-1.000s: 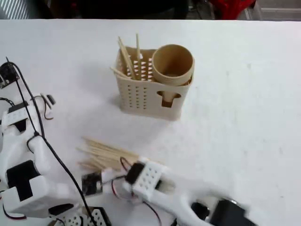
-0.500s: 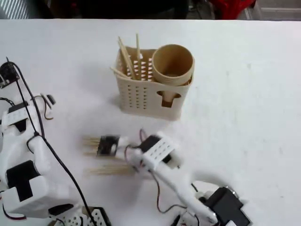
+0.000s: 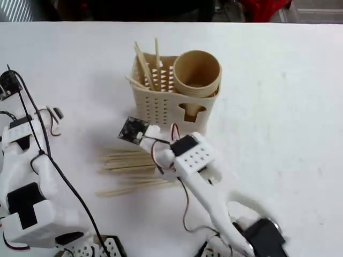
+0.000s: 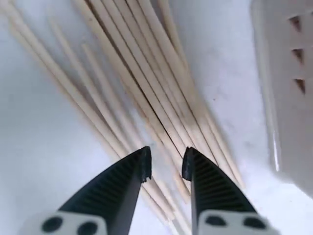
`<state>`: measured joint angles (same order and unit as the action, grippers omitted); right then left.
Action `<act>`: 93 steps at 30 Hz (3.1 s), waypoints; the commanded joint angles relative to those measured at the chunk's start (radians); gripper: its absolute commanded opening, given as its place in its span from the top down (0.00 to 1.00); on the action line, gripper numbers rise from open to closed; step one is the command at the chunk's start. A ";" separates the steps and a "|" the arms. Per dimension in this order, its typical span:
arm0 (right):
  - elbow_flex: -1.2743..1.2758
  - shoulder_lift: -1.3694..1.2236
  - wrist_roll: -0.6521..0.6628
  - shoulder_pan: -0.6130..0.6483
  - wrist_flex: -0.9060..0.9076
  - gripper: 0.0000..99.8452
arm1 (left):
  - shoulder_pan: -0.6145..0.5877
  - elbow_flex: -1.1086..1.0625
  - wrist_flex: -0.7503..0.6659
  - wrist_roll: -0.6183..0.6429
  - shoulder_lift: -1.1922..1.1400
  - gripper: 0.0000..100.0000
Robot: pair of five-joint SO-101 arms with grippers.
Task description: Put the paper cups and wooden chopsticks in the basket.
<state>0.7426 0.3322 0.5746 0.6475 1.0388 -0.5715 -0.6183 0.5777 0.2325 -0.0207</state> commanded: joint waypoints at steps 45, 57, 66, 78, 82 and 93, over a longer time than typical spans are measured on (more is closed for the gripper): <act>0.750 0.762 0.071 -0.943 -0.124 0.98 | 0.969 -0.097 0.388 -0.829 0.242 0.83; 0.812 1.006 0.114 -0.946 -0.019 0.98 | 0.961 -0.103 0.350 -0.856 0.097 0.83; 0.908 1.326 0.120 -0.949 0.110 0.98 | 0.966 -0.097 0.333 -0.855 0.036 0.84; 0.933 1.443 0.120 -0.984 0.168 0.98 | 0.969 -0.086 0.364 -0.862 0.041 0.98; 0.933 1.443 0.120 -0.981 0.170 0.98 | 0.964 0.031 0.526 -0.867 0.041 0.98; 0.934 1.443 0.120 -0.981 0.170 0.98 | 0.928 0.140 0.680 -0.882 0.039 0.90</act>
<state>1.6709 1.7637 0.6851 -0.3253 1.2014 0.3905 -0.5094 1.2513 -0.6360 0.0161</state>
